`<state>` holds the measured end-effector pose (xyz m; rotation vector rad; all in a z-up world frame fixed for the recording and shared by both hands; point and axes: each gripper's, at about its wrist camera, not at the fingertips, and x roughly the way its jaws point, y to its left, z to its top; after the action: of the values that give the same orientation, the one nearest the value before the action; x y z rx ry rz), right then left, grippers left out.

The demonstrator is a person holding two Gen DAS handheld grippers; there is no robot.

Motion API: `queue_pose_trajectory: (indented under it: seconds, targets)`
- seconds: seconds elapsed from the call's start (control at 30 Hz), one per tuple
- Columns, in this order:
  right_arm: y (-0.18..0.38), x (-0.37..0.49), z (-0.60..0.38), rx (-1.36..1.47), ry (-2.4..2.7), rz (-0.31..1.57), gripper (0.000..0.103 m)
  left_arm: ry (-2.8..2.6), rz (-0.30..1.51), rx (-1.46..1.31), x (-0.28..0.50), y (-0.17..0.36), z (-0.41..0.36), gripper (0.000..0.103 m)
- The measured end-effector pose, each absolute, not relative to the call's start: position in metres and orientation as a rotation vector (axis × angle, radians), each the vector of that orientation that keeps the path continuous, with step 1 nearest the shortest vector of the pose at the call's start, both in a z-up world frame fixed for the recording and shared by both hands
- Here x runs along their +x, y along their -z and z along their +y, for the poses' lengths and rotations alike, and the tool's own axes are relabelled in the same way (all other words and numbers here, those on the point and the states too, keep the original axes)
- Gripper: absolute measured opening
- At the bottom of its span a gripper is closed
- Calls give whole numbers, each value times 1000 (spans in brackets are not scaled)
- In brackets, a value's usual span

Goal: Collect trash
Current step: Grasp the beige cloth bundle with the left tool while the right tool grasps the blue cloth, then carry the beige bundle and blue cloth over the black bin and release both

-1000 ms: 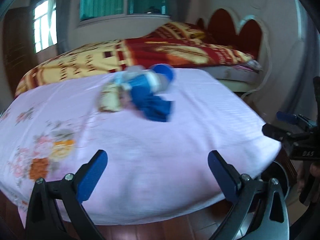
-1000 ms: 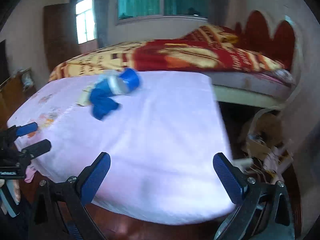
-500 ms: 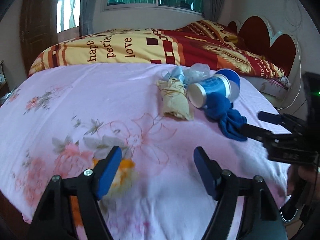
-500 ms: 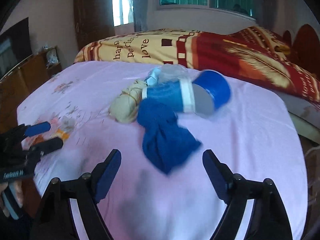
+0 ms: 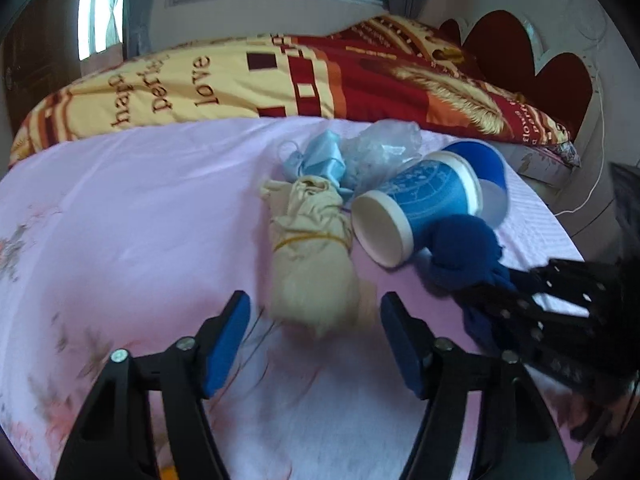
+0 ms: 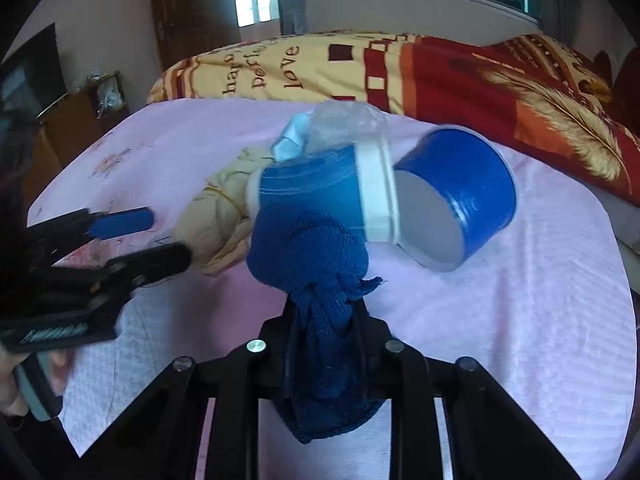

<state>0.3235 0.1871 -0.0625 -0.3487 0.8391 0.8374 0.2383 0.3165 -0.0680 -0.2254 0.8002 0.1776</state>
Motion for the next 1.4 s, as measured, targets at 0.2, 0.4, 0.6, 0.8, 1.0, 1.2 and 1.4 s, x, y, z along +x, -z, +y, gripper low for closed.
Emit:
queue_pose_trajectory:
  seconds: [0.2,0.4,0.6,0.8,1.0,1.2,1.4]
  targets:
    - [63,332,186,-299,-827,855,20,-169,869,-220,267,77,315,59]
    - [57,323,176,-266,-862,851,15,-169,830,-275,252,72,324,23]
    - [43,297,155,-258,-864,810,13,-165,772,-275,198,64,314,21]
    - [34,277,132,-220,-834,805,13,-171,761,-248,160,57,289,21]
    - [19,251,94,-188,-805,774,13,-149,744,-233,139,49,266,21]
    - [2,228,50,-173,-768,738,13,-110,709,-213,124,40,233,21]
    - [-14,207,-2,-162,-719,708,13,-56,675,-194,115,29,196,21]
